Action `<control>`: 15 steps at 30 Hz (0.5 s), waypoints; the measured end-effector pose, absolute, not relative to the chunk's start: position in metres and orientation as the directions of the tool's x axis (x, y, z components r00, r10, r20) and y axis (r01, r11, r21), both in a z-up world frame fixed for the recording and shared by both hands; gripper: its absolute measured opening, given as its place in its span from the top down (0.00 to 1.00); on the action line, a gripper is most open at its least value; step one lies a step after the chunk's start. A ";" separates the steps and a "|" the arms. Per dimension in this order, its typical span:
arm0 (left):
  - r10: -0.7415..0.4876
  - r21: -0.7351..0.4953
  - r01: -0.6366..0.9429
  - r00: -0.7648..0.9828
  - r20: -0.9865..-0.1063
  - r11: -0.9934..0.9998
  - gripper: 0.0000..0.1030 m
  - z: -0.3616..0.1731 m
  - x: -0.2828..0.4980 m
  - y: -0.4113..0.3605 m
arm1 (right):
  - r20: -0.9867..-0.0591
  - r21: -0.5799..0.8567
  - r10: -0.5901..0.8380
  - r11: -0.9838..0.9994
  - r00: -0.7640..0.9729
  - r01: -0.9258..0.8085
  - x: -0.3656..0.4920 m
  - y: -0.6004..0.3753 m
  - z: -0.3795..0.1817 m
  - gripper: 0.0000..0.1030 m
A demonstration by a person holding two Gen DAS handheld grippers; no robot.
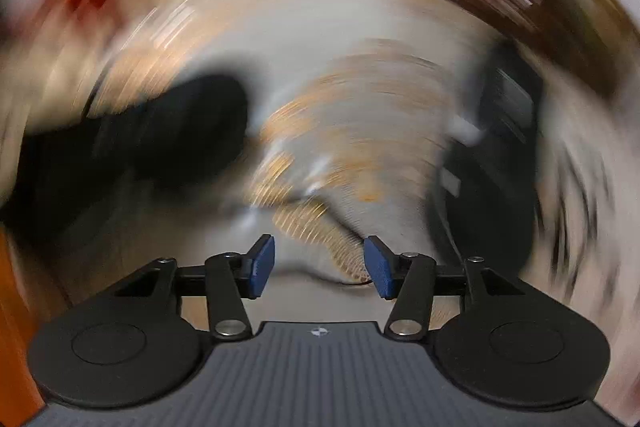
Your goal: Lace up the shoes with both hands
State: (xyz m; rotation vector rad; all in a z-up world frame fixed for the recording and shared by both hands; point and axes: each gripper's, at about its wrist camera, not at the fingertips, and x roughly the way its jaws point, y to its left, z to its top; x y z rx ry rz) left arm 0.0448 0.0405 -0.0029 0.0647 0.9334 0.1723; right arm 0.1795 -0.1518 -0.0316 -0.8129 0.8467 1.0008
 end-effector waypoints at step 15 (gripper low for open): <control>0.253 0.133 -0.244 0.568 -0.783 0.961 0.26 -0.001 0.011 0.028 | -0.960 -0.104 0.280 -0.274 0.024 -0.956 0.145 -0.100 -0.082 0.98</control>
